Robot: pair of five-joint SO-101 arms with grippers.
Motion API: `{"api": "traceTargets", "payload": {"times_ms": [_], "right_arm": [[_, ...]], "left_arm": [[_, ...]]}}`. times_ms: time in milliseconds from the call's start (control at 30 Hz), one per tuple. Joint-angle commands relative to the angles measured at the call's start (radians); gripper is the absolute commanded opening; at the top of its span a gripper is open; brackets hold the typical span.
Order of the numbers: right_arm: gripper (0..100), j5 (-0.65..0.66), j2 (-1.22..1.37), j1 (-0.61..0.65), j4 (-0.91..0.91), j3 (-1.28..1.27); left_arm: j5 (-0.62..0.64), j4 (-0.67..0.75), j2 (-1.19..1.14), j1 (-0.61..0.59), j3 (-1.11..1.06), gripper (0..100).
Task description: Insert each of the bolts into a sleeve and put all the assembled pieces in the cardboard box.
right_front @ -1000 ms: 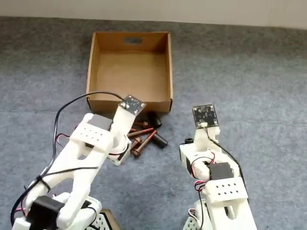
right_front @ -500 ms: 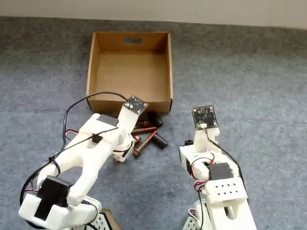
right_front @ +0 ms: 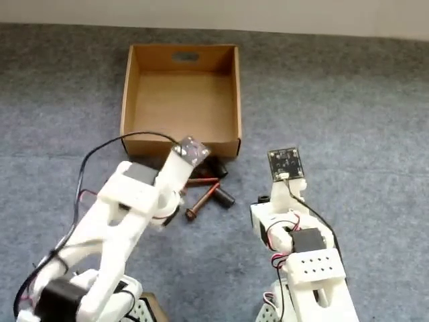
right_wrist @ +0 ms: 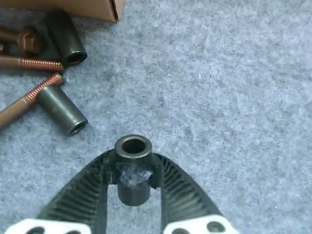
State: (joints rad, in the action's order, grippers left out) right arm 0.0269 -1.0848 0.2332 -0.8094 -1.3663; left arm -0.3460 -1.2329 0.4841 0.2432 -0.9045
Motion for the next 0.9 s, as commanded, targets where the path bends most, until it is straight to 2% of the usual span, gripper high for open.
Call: {"api": "traceTargets", "payload": {"times_ms": [0,133,233,400,533,633,767,867], "right_arm": [[0.6,-0.012,-0.013,0.005,0.019,0.007],[0.6,-0.012,-0.013,0.005,0.019,0.007],[0.6,-0.012,-0.013,0.005,0.019,0.007],[0.6,-0.012,-0.013,0.005,0.019,0.005],[0.6,-0.012,-0.013,0.005,0.019,0.005],[0.6,-0.012,-0.013,0.005,0.019,0.005],[0.6,-0.012,-0.013,0.005,0.019,0.005],[0.6,-0.012,-0.013,0.005,0.019,0.005]], "left_arm": [[-0.230,-0.110,0.213,-0.021,-0.097,1],[-0.436,-0.094,0.377,-0.084,-0.300,1],[-0.493,-0.057,0.476,-0.091,-0.424,1],[-0.489,-0.021,0.616,-0.093,-0.499,4],[-0.488,-0.023,0.688,-0.093,-0.501,17],[-0.419,-0.015,0.723,-0.088,-0.495,25],[-0.368,-0.012,0.743,-0.068,-0.495,25],[-0.299,0.048,0.740,-0.031,-0.503,24]]}}
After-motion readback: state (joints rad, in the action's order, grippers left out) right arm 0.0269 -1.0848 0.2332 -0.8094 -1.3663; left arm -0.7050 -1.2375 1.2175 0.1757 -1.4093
